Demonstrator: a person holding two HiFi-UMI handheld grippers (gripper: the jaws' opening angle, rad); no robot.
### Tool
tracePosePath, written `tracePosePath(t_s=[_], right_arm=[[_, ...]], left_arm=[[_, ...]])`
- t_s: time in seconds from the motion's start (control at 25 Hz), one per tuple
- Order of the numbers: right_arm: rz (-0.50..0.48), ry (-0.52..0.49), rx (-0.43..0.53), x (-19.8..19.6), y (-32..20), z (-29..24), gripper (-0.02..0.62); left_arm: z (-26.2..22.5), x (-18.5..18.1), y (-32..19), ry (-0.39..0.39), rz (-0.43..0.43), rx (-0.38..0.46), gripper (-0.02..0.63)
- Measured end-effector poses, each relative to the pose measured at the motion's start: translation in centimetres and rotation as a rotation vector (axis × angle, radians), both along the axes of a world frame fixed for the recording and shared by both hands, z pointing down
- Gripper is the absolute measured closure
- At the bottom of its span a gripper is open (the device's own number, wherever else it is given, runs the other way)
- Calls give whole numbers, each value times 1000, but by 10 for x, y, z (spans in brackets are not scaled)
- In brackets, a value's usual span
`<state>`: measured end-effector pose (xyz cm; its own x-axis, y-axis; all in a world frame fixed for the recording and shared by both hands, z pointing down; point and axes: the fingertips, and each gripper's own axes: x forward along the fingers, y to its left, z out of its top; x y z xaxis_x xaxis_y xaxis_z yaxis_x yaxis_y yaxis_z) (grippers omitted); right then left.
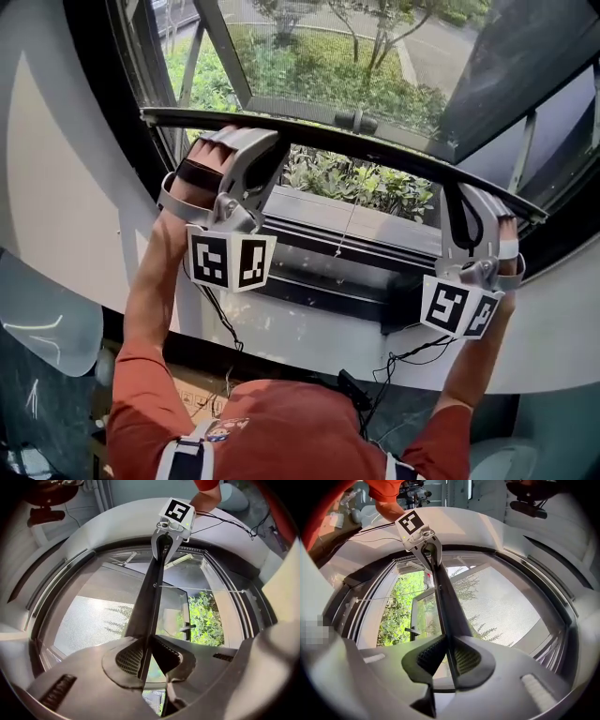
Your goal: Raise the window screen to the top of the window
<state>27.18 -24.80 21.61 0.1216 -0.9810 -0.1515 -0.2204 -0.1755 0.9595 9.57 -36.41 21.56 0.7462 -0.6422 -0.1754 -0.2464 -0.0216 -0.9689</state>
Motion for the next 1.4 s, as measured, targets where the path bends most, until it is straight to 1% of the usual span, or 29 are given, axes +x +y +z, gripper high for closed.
tracePosePath(t_s=[0.28,0.64,0.84,1.0,1.16,1.28,1.4], right_arm=[[0,43,55,0,-3,-39,532],[-1,75,101,0,-1,-73,529],[-5,109,127,-1,-2,-101,529],[-10,126,125,0,-3,-119,529],[-2,149,125,1,-2,-127,529],[-2,148,120,1,-2,-133,529],[-5,155,127,1,-1,-137,529]], left_arm=[[-39,-1,-2,42,9,58,537],[-73,-1,0,67,8,105,537],[-102,-1,0,73,8,128,537],[-120,-1,0,66,5,144,537],[-130,1,1,68,10,150,537],[-134,2,0,64,10,157,536],[-139,2,1,61,5,176,537]])
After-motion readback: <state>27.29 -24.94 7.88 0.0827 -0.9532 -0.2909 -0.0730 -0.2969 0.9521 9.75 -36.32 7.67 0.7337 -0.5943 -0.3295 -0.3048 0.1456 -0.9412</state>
